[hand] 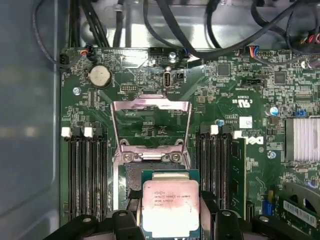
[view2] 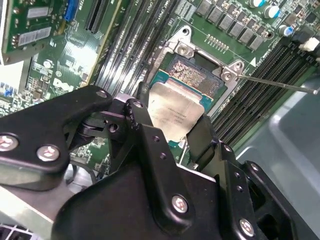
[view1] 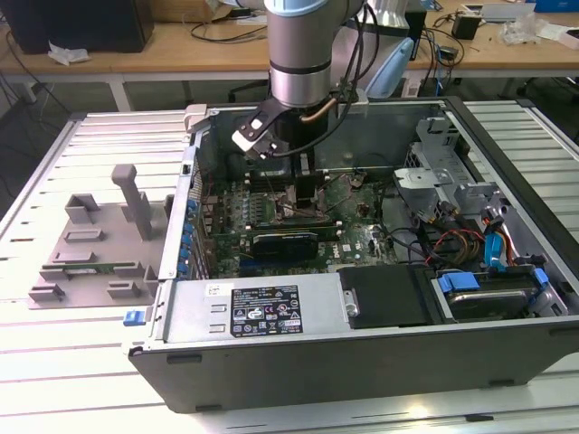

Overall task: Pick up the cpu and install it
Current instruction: 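Place the cpu into insertion slot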

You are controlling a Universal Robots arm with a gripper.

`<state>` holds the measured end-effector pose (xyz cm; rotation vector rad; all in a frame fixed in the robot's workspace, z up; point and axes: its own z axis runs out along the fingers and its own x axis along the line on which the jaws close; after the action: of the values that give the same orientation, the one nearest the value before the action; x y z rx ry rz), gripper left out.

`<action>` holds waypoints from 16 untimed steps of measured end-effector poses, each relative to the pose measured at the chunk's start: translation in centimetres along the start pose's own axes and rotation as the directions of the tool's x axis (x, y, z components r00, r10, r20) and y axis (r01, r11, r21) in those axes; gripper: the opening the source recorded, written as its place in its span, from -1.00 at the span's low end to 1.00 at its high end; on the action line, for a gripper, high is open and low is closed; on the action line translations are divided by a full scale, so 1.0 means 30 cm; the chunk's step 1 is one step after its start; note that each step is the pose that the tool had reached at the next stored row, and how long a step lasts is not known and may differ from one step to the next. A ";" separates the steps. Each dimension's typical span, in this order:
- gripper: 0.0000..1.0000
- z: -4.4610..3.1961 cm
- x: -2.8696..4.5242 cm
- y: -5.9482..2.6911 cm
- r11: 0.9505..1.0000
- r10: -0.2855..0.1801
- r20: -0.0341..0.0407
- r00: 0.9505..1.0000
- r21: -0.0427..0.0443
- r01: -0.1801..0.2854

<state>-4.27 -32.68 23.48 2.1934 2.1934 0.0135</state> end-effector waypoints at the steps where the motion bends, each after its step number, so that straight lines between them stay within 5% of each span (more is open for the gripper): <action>1: 0.09 0.001 0.006 0.000 1.000 0.000 0.000 1.000 0.000 0.000; 8: 0.09 0.040 0.034 -0.003 1.000 -0.028 -0.001 1.000 -0.001 0.028; 16: 0.09 0.065 0.038 -0.008 0.999 -0.037 0.001 0.999 -0.001 0.037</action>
<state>-4.45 -31.59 21.50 2.1514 2.2325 0.0116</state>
